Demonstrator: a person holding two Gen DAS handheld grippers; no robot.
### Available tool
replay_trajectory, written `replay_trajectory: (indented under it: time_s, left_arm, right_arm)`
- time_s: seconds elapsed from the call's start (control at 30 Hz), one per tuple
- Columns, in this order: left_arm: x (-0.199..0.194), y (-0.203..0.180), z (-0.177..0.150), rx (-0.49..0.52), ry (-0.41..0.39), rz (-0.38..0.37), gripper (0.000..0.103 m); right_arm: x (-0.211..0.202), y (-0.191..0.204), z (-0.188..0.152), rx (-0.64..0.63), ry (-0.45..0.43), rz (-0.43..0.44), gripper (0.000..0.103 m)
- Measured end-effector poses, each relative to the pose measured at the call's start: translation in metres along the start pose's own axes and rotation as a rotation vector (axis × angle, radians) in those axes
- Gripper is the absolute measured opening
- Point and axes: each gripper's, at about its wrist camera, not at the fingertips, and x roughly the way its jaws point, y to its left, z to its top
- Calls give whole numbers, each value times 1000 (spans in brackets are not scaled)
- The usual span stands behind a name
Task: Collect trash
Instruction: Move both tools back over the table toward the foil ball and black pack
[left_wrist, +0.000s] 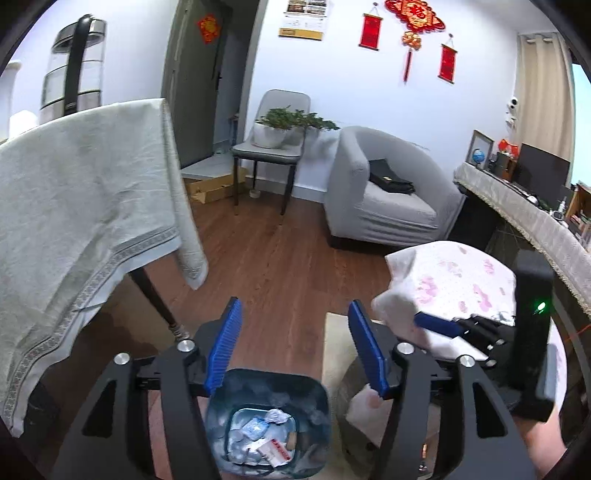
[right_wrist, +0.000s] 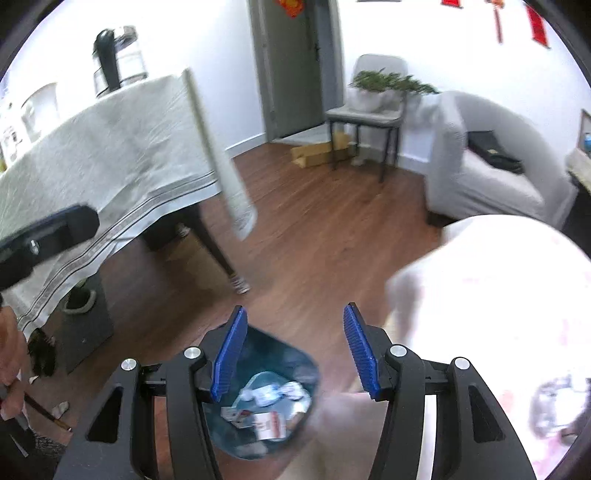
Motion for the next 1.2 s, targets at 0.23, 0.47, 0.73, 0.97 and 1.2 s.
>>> replay_trajectory:
  time_s: [0.23,0.47,0.73,0.97,1.2]
  left_arm:
    - [15,-49,1,32,6,-76,69]
    - [35,-99,-5,64,23,-138,81]
    - [58,-153,-15,101,70,-212,84]
    - [78,-200,-29,150,107,-256,86]
    - [95,-232,-40,184,145,-280,88]
  right_arm:
    - [-40,-62,-13,62,-38,-93,62]
    - [-74,-111,-28,92,-53,-171,73]
    - [-100,-162,-51,167,-50,-222,82]
    - [-116,-192,-70,193,-29,-226,87]
    - [-124,-222,-90,260,-5,-190,89]
